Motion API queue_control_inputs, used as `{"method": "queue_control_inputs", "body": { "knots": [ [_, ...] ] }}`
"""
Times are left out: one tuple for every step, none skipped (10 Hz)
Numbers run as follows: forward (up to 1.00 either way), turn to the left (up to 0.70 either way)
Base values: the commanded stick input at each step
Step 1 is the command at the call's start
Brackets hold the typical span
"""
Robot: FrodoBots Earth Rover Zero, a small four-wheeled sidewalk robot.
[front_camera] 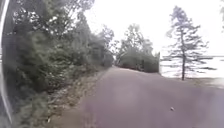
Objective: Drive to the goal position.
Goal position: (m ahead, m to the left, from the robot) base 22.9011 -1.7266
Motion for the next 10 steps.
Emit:
{"method": "queue_control_inputs", "body": {
  "knots": [
    [0.7,0.0],
    [0.7,0.0],
    [0.7,0.0],
    [0.7,0.0],
    [0.7,0.0],
    [0.7,0.0],
    [0.7,0.0],
    [0.7,0.0],
    [0.7,0.0],
    [0.7,0.0]
  ]
}}
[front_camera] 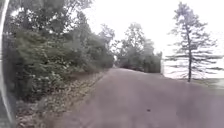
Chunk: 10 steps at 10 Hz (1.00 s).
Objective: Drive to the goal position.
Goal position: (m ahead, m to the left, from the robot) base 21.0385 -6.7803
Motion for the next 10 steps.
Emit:
{"method": "queue_control_inputs", "body": {
  "knots": [
    [0.7,0.0],
    [0.7,0.0],
    [0.7,0.0],
    [0.7,0.0],
    [0.7,0.0],
    [0.7,0.0],
    [0.7,0.0],
    [0.7,0.0],
    [0.7,-0.09],
    [0.7,-0.34]
  ]
}}
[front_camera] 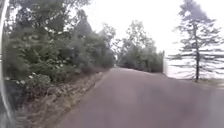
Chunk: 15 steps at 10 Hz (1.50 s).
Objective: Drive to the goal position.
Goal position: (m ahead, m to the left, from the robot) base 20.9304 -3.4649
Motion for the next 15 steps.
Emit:
{"method": "queue_control_inputs", "body": {
  "knots": [
    [0.7,-0.34],
    [0.7,-0.32],
    [0.7,-0.08],
    [0.7,0.0],
    [0.7,0.0],
    [0.7,0.0],
    [0.7,0.0],
    [0.7,0.0],
    [0.7,0.0],
    [0.7,0.0],
    [0.7,0.0],
    [0.7,0.0],
    [0.7,0.0],
    [0.7,0.0],
    [0.7,0.0]
  ]
}}
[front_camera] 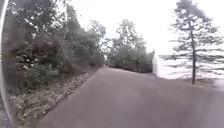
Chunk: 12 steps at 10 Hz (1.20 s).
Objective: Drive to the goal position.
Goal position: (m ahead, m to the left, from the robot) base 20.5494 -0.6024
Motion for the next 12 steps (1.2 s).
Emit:
{"method": "queue_control_inputs", "body": {
  "knots": [
    [0.7,0.0],
    [0.7,0.0],
    [0.7,0.0],
    [0.7,0.0],
    [0.7,0.0],
    [0.7,0.0],
    [0.7,0.0],
    [0.7,0.0],
    [0.7,0.0],
    [0.7,0.0],
    [0.7,0.0],
    [0.7,0.0]
  ]
}}
